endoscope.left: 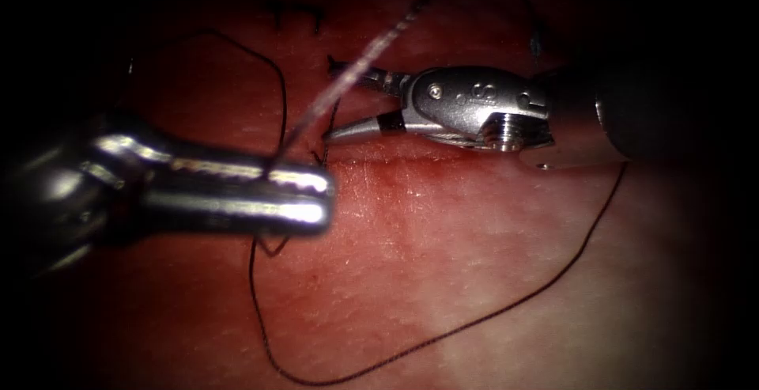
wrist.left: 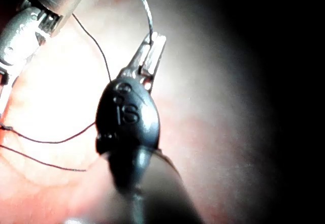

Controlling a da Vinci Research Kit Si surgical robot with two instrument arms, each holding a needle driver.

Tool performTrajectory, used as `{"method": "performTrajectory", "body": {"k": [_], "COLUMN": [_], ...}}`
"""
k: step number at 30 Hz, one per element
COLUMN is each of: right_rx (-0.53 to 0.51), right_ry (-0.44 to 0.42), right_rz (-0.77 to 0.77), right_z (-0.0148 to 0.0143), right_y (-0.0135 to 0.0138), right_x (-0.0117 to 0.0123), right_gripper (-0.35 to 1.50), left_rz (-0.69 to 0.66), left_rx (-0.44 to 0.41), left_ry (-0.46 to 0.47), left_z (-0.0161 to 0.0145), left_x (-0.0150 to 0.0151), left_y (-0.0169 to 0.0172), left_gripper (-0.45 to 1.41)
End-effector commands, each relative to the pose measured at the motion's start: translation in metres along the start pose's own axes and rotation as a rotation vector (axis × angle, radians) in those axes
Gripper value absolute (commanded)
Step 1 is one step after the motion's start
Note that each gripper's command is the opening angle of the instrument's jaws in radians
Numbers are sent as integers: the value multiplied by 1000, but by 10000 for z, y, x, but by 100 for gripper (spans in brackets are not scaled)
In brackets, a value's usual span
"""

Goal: Wound Closure

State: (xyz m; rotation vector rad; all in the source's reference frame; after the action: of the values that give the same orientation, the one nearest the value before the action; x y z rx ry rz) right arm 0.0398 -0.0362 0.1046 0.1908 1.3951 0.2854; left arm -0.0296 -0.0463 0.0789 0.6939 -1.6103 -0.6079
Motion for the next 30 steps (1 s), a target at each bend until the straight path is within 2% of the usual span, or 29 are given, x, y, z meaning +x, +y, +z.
{"method": "performTrajectory", "body": {"k": [1, 2, 3, 5, 12, 19, 23, 25, 30], "right_rx": [-27, -44, -77, -96, -59, -60, -61, -62, -70], "right_ry": [47, 59, 86, 81, 102, 156, 209, 224, 262], "right_rz": [6, 8, 14, 16, 9, 8, 2, 3, 4], "right_z": [12, 13, 18, 23, 53, 68, 61, 56, 50], "right_y": [-15, -17, -23, -30, -63, -79, -88, -90, -93], "right_x": [-5, -4, -1, 1, 13, 23, 26, 26, 26], "right_gripper": [54, 49, 56, 64, 64, 51, 39, 34, 31], "left_rz": [-47, -65, -101, -120, -172, -165, -100, -36, 27], "left_rx": [23, 32, 43, 52, 63, 26, -50, -83, -141], "left_ry": [-22, -36, -58, -70, -101, -129, -134, -124, -103], "left_z": [4, 3, 2, -1, 1, 5, -14, -22, -39], "left_x": [8, 7, 6, 5, 6, 18, 46, 60, 95], "left_y": [16, 24, 42, 57, 117, 171, 214, 223, 243], "left_gripper": [-45, -45, -45, -45, -45, -45, -45, -45, -45]}}
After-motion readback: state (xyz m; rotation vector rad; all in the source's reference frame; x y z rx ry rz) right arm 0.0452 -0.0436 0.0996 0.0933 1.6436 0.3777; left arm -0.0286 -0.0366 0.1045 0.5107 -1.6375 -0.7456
